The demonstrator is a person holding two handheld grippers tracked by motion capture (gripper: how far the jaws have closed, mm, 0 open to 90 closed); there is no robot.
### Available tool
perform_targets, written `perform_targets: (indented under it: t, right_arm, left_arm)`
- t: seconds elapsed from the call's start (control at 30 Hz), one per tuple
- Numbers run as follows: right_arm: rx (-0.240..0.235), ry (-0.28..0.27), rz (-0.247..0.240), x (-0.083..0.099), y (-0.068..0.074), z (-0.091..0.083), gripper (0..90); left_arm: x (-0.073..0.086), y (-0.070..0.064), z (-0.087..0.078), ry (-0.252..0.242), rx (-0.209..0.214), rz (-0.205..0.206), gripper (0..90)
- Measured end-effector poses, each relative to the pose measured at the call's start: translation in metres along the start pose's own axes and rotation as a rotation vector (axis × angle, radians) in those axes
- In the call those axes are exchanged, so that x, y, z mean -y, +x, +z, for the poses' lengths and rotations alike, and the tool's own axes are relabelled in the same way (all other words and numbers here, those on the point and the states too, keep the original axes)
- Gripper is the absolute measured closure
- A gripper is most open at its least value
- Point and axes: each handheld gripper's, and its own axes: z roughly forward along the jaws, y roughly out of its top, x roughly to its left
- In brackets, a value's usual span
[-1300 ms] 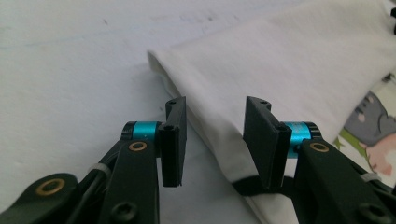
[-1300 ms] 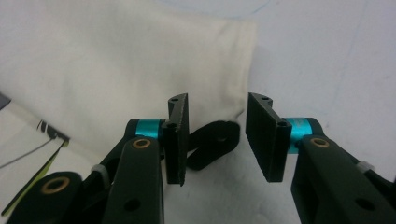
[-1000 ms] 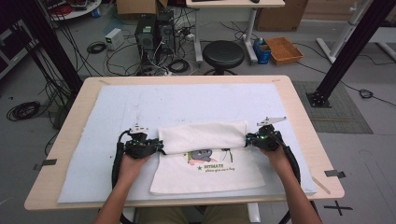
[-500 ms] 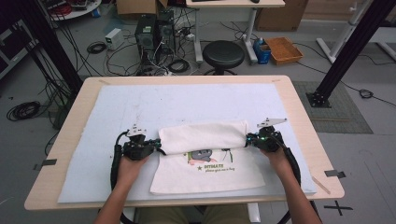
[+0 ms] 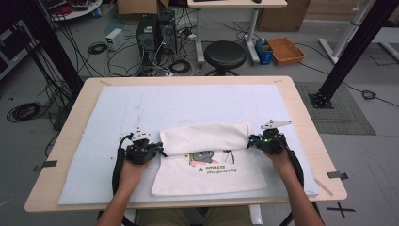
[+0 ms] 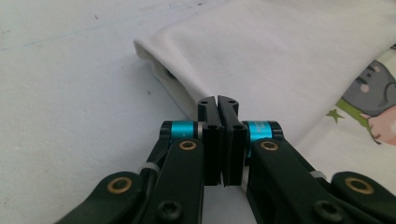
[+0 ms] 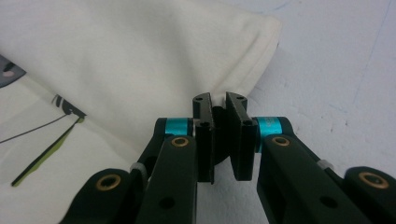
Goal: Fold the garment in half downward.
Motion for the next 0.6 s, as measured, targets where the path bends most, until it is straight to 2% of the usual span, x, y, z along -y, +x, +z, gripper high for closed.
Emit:
perform_targets:
  t: [0.13,0.27,0.37,0.5,0.57,0.6]
  right_arm:
    - [-0.008,-0.036,-0.015,-0.001,0.005,-0.015,82.9]
    - [-0.017,-0.063,-0.04,0.003,0.01,-0.032,83.0]
    - [-0.033,-0.077,-0.05,0.011,0.017,-0.048,83.0]
    - [-0.056,-0.084,-0.08,0.024,0.027,-0.068,83.1]
    - [-0.067,-0.089,-0.078,0.031,0.032,-0.077,83.2]
    - [-0.072,-0.098,-0.083,0.036,0.035,-0.083,83.2]
  left_arm:
    - [-0.001,0.002,-0.013,-0.048,0.034,-0.026,88.2]
    - [0.001,-0.004,-0.029,-0.075,0.087,-0.013,88.2]
    - [0.004,-0.007,-0.042,-0.09,0.13,-0.02,88.2]
    - [0.012,-0.014,-0.06,-0.097,0.175,0.006,88.2]
    - [0.019,-0.02,-0.069,-0.091,0.209,0.02,88.2]
    - [0.021,-0.021,-0.071,-0.088,0.212,0.028,88.3]
